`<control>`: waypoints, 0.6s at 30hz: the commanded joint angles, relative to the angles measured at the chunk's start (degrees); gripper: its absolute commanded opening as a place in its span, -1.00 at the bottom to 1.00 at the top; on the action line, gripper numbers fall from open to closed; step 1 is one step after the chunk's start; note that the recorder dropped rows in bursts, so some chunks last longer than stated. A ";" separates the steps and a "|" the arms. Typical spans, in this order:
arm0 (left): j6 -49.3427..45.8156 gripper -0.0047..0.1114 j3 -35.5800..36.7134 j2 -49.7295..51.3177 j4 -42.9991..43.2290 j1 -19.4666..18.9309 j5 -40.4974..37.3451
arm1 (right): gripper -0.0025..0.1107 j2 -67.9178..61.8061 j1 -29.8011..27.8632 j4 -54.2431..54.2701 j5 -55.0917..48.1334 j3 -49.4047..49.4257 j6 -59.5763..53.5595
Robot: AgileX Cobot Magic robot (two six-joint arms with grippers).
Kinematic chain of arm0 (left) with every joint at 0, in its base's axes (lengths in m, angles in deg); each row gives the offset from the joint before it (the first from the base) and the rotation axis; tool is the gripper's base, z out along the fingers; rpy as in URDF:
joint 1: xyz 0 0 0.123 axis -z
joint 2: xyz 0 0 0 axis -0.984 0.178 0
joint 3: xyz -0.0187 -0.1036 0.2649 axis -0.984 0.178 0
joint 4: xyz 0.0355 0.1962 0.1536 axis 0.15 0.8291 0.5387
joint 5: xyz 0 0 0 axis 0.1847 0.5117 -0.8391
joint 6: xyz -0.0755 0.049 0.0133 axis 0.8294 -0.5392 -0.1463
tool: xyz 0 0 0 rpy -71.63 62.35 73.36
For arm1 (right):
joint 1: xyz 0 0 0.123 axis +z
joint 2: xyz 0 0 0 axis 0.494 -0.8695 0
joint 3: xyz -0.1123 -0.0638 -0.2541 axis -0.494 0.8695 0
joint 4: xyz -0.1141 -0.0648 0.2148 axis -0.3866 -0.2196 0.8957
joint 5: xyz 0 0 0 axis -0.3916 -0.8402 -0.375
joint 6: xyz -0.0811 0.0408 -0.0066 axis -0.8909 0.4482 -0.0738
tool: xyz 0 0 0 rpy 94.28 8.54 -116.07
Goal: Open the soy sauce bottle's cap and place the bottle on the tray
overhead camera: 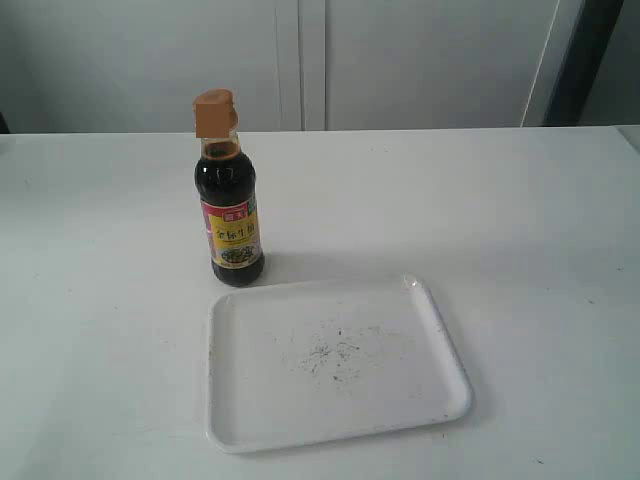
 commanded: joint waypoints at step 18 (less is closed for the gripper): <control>6.49 -0.92 -4.19 10.21 6.30 -0.20 26.92 | -0.96 0.29 -0.11 -0.12 0.17 0.30 -0.13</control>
